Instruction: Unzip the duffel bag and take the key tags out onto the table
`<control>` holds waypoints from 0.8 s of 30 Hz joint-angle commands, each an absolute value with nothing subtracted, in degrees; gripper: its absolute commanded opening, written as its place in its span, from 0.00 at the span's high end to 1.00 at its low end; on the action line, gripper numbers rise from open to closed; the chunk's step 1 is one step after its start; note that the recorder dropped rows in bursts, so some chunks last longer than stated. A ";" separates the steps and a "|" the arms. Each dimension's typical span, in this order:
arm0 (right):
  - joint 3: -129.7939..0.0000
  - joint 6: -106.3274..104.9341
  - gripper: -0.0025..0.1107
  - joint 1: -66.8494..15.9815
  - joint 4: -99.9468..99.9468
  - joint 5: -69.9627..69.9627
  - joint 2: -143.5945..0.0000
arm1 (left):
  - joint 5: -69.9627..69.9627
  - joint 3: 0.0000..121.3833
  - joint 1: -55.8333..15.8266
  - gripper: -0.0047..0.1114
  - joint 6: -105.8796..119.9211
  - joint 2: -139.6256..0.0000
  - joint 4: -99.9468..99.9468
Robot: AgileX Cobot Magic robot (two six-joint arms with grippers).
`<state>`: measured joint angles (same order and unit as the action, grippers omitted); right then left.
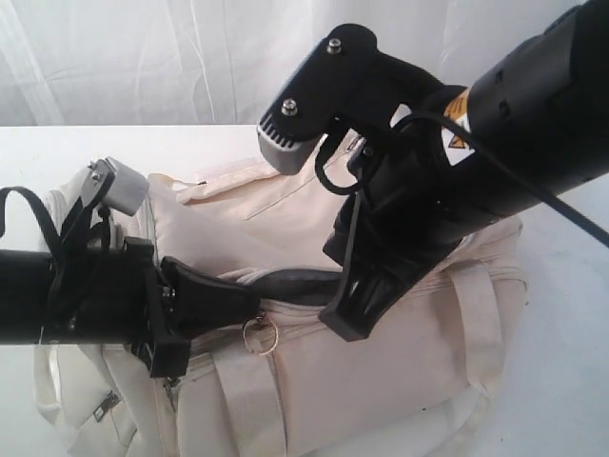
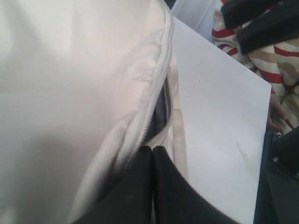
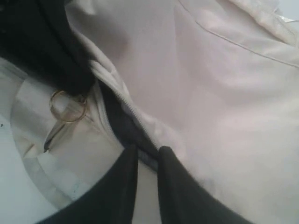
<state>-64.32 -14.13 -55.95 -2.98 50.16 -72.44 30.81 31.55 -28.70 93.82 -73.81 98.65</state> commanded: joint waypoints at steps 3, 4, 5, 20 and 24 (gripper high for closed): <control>-64.61 -19.55 0.68 -55.96 0.61 52.74 -71.92 | 35.22 36.92 -28.88 0.96 93.13 -71.60 99.95; -64.61 -20.32 0.65 -55.96 0.89 52.61 -71.92 | 35.35 37.59 -28.88 0.96 92.73 -71.07 99.95; -64.61 -21.09 0.60 -55.96 1.43 52.61 -72.05 | 35.35 38.15 -28.88 0.96 91.83 -70.47 99.95; -64.61 -17.02 0.48 -55.96 -7.11 53.07 -72.76 | 44.61 39.18 -28.76 0.96 53.38 -55.72 54.00; -64.61 -5.30 0.48 -55.96 -15.88 54.22 -72.76 | 45.78 42.04 -30.23 0.96 49.25 -55.49 50.61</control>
